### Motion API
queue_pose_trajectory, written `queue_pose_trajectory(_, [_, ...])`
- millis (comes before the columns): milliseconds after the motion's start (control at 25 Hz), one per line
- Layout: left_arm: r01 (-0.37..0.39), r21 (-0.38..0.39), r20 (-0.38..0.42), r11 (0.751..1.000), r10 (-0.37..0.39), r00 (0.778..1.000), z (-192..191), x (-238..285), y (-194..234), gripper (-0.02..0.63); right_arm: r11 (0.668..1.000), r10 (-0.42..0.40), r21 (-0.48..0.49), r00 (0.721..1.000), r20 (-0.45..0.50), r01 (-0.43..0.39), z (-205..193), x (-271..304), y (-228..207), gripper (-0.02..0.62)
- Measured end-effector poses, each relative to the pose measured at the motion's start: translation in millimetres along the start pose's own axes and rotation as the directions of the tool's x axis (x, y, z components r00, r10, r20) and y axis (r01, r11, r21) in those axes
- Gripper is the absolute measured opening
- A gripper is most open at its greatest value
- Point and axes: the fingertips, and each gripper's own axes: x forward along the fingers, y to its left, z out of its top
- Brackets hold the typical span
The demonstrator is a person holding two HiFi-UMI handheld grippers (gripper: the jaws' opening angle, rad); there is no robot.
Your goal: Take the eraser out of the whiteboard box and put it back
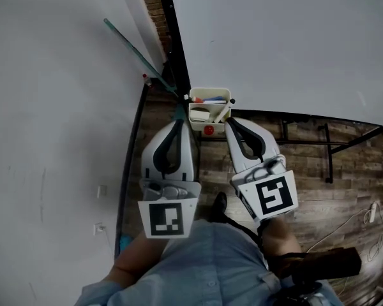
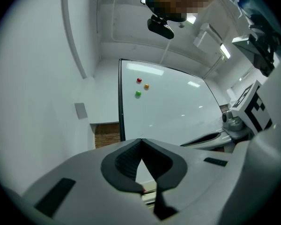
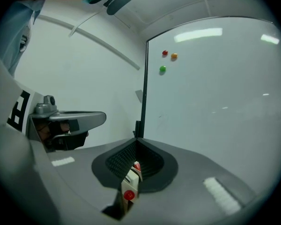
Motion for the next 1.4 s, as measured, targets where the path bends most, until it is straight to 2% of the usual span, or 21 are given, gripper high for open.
queue_pose_trajectory(200, [-0.067,0.019,0.019,0.998,0.067,0.998,6,15,5,0.005,0.994,0.102,-0.024,0.995,-0.002,-0.102,0,19,-4,0.006])
queue_pose_trajectory(520, [-0.140,0.017,0.017,0.990,0.140,0.990,2,19,21,0.005,0.980,0.187,-0.061,0.982,-0.018,-0.188,-4,41,-1,0.018])
queue_pose_trajectory(960, [-0.127,-0.024,-0.011,0.992,0.127,0.992,-23,38,42,0.005,0.960,0.260,-0.075,0.960,-0.106,-0.268,-31,71,13,0.073])
queue_pose_trajectory(1400, [-0.127,-0.058,-0.057,0.990,0.124,0.991,-48,54,51,0.006,0.928,0.328,-0.100,0.914,-0.239,-0.360,-72,85,24,0.152])
